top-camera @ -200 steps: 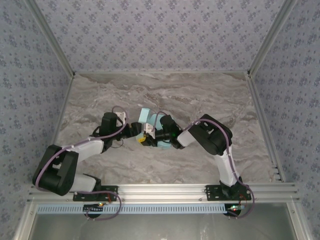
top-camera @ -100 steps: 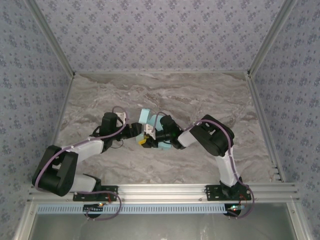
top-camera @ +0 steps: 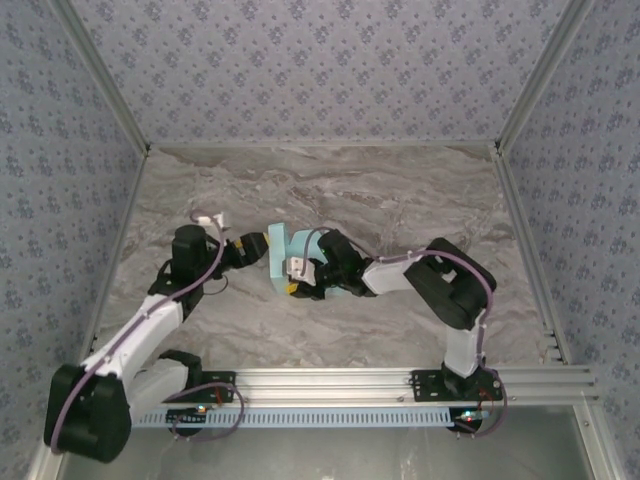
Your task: Fold the paper box
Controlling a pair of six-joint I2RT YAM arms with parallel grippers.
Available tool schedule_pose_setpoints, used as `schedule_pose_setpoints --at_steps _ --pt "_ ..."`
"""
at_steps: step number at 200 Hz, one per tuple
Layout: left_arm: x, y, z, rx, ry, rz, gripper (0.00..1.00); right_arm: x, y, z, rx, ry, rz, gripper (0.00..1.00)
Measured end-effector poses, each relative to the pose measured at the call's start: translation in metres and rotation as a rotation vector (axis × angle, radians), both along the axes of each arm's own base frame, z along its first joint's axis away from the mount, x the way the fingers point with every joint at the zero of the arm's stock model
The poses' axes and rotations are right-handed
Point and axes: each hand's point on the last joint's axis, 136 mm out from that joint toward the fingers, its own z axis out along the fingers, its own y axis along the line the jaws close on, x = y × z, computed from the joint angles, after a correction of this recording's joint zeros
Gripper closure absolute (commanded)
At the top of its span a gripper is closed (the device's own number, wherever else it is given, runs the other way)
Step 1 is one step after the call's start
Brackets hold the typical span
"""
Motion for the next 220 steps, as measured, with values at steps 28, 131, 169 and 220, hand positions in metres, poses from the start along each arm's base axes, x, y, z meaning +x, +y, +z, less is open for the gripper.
schedule_pose_setpoints --at_steps 28,131,169,220 --pt "-0.004 0.022 0.015 0.026 -0.044 0.108 0.09 -0.006 -0.007 0.007 -0.124 -0.100 0.061 0.89" --pt "-0.006 0.063 -0.033 0.071 0.112 0.293 0.06 -0.006 -0.045 0.005 -0.618 -0.350 0.152 0.79" --pt "-0.003 0.060 -0.051 0.071 0.175 0.282 0.07 0.009 -0.080 0.006 -0.862 -0.471 0.161 0.47" --pt "0.006 0.044 -0.071 0.065 0.219 0.212 0.07 0.006 -0.117 0.041 -0.865 -0.530 0.072 0.46"
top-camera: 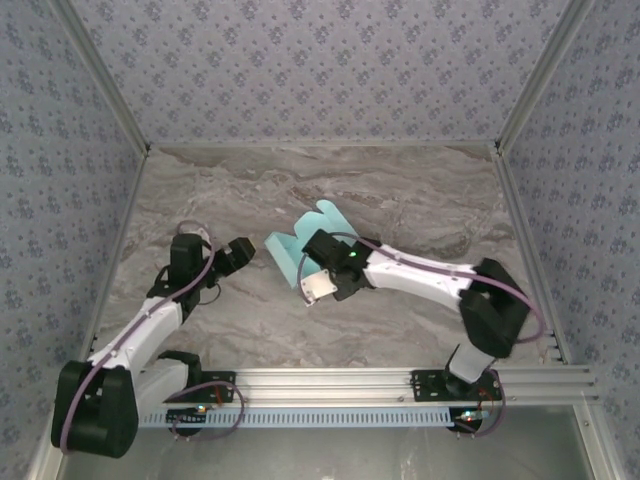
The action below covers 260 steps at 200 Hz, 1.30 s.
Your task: Fold the paper box
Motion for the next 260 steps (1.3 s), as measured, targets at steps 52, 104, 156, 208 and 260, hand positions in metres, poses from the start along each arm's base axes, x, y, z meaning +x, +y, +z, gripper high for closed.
schedule_pose_setpoints --at_steps 52,104,156,208,260 --pt "-0.001 -0.025 -0.016 0.054 0.034 -0.096 0.08 -0.030 0.016 0.100 0.663 -0.076 -0.148 0.24" --pt "0.012 -0.023 0.001 0.083 0.035 -0.074 0.08 0.058 -0.057 0.118 1.222 0.288 -1.092 0.22" --pt "0.018 -0.026 0.001 0.096 0.070 -0.076 0.09 0.031 -0.063 0.055 1.239 0.766 -2.044 0.27" --pt "0.016 -0.029 -0.015 0.109 0.132 -0.085 0.09 0.024 -0.071 0.036 1.270 0.908 -2.599 0.25" --pt "0.016 -0.029 -0.017 0.106 0.140 -0.081 0.08 0.037 -0.052 -0.025 -1.025 -0.853 2.806 0.27"
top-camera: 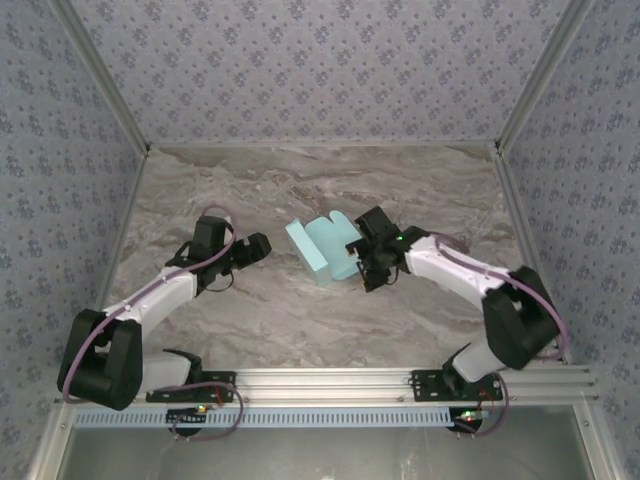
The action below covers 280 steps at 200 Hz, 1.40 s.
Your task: Fold the paper box
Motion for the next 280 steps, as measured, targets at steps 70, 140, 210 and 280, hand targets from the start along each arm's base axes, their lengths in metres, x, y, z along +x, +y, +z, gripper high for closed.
schedule_pose_setpoints --at_steps 70,140,210,280 --pt "0.000 0.000 -0.010 -0.011 0.042 0.025 0.09 0.008 0.046 -0.012 0.072 0.073 0.074 0.38" --pt "0.001 0.000 -0.012 -0.020 0.052 0.039 0.09 -0.007 0.065 -0.018 0.097 0.105 0.126 0.51" --pt "0.001 0.004 -0.014 -0.031 0.062 0.051 0.11 -0.009 0.065 -0.025 0.074 0.109 0.154 0.78" --pt "0.000 0.010 -0.004 -0.056 0.038 0.078 0.11 -0.028 0.063 -0.025 0.062 0.106 0.182 0.34"
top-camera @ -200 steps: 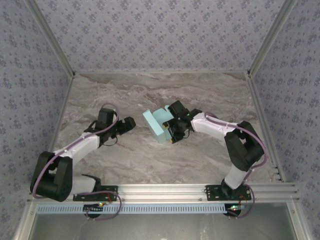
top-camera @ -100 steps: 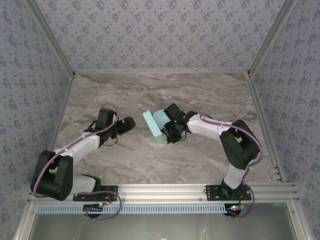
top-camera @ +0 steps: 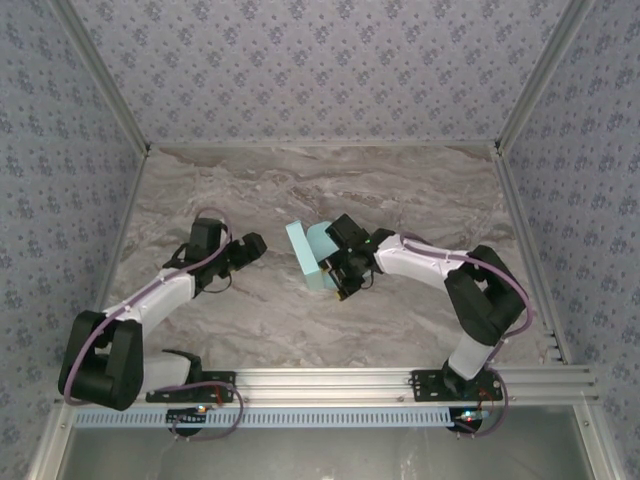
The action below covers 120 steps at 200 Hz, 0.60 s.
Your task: Fold the paper box
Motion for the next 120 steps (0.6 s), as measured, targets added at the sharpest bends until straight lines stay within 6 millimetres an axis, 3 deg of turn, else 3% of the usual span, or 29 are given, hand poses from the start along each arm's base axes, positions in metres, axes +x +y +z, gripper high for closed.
schedule_pose_setpoints --at_steps 22,50,63,90,120 --pt "0.000 0.000 0.000 -0.001 0.000 0.001 0.11 0.003 -0.002 -0.001 0.021 0.024 -0.039 0.34" --pt "0.000 -0.001 0.000 -0.009 0.005 0.004 0.11 0.016 0.011 0.006 0.112 0.023 -0.109 0.37" --pt "-0.001 -0.001 0.000 -0.015 0.010 0.005 0.11 0.019 0.018 0.006 0.149 0.032 -0.138 0.46" --pt "-0.002 -0.003 -0.004 -0.023 0.027 -0.003 0.11 0.019 0.029 0.003 0.188 0.058 -0.186 0.52" --pt "-0.004 -0.005 -0.008 -0.030 0.048 -0.009 0.11 0.016 0.040 0.004 0.217 0.072 -0.201 0.69"
